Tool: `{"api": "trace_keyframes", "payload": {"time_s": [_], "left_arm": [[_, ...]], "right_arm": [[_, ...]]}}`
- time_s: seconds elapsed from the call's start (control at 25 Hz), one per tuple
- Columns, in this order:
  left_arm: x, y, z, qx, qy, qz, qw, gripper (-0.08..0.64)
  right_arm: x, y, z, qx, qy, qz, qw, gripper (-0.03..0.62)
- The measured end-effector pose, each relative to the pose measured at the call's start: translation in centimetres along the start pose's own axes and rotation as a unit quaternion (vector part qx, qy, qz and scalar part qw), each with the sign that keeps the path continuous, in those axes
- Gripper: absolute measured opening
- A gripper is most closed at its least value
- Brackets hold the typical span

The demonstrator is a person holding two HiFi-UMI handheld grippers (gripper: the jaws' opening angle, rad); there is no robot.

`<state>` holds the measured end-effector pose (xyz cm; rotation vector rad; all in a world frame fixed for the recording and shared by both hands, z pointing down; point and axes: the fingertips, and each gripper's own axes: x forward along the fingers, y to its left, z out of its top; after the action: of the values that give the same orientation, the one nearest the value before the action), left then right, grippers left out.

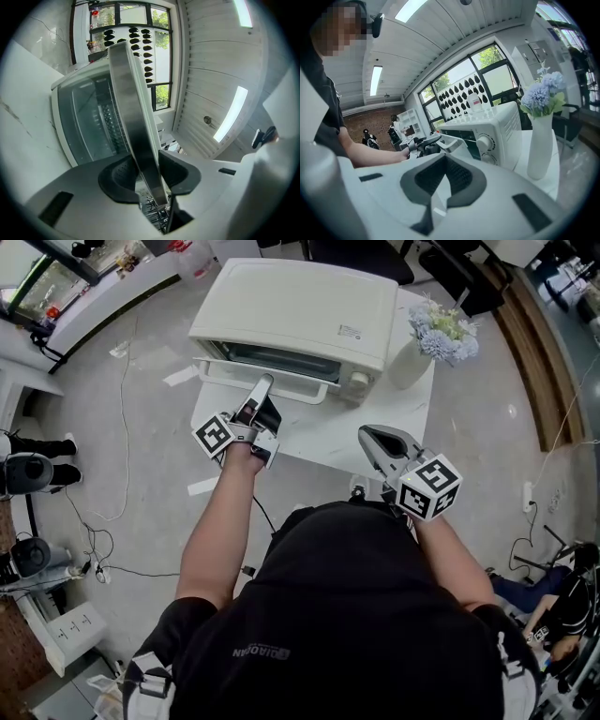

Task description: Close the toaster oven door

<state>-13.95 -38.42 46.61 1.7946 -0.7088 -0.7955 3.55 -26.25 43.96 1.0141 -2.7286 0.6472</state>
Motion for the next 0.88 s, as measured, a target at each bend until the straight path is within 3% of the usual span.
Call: {"api": "trace_keyframes", "payload": {"time_s": [0.88], "left_arm": [[4.0, -0.3, 1.6, 0.002, 0.000, 0.003, 1.0000, 0.129]], "right_arm": [[-0.2, -1.7, 0.9, 0.010, -0.013, -0.016, 1.000, -0.002]]}}
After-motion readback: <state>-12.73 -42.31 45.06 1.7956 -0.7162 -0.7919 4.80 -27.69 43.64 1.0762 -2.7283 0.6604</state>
